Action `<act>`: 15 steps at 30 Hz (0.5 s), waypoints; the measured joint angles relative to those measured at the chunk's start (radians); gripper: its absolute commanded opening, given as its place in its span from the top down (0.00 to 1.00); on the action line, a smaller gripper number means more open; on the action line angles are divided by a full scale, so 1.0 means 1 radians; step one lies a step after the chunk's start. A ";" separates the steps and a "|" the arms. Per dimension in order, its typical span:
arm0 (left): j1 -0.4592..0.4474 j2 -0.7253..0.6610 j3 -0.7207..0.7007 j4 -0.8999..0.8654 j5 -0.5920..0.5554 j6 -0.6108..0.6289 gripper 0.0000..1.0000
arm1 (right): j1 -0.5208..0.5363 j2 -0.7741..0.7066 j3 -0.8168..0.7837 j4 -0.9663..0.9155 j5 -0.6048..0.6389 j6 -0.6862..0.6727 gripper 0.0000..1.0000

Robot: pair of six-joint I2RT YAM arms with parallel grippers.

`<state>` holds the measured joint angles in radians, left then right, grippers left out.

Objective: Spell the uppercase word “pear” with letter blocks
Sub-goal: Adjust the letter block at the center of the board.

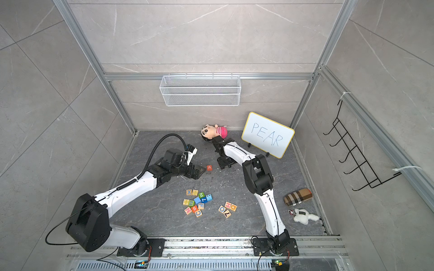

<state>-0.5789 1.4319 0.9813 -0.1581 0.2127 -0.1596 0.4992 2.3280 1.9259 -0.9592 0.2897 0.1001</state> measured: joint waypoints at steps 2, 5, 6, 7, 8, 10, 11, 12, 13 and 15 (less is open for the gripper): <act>-0.001 -0.001 0.000 0.000 0.000 0.000 0.00 | -0.003 0.000 0.000 0.002 0.003 0.000 0.26; -0.004 -0.004 0.000 0.000 0.000 0.000 0.00 | -0.004 0.000 0.010 0.002 0.008 0.000 0.26; -0.004 -0.006 0.000 0.000 0.000 0.000 0.00 | -0.004 0.000 0.017 0.002 0.008 0.000 0.26; -0.005 -0.008 0.000 0.000 0.000 0.000 0.00 | -0.004 0.002 0.028 0.002 0.008 0.000 0.26; -0.006 -0.010 0.000 0.000 0.000 0.000 0.00 | -0.005 0.003 0.042 0.003 0.007 0.001 0.26; -0.006 -0.012 0.000 0.000 0.000 0.000 0.00 | -0.005 0.006 0.067 0.003 0.006 0.001 0.26; -0.006 -0.014 0.000 0.000 0.000 0.000 0.00 | -0.006 0.008 0.080 0.002 0.006 0.001 0.26; -0.006 -0.014 0.000 0.000 0.000 0.000 0.00 | -0.006 0.013 0.097 0.001 0.006 0.001 0.26; -0.006 -0.015 0.000 0.000 0.000 0.000 0.00 | -0.007 0.022 0.119 -0.002 0.006 0.001 0.26; -0.006 -0.016 0.000 0.000 0.000 0.000 0.00 | -0.010 0.043 0.163 -0.004 0.006 0.002 0.26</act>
<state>-0.5850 1.4162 0.9813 -0.1577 0.2123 -0.1596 0.4896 2.3707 2.0888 -0.9630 0.2962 0.1024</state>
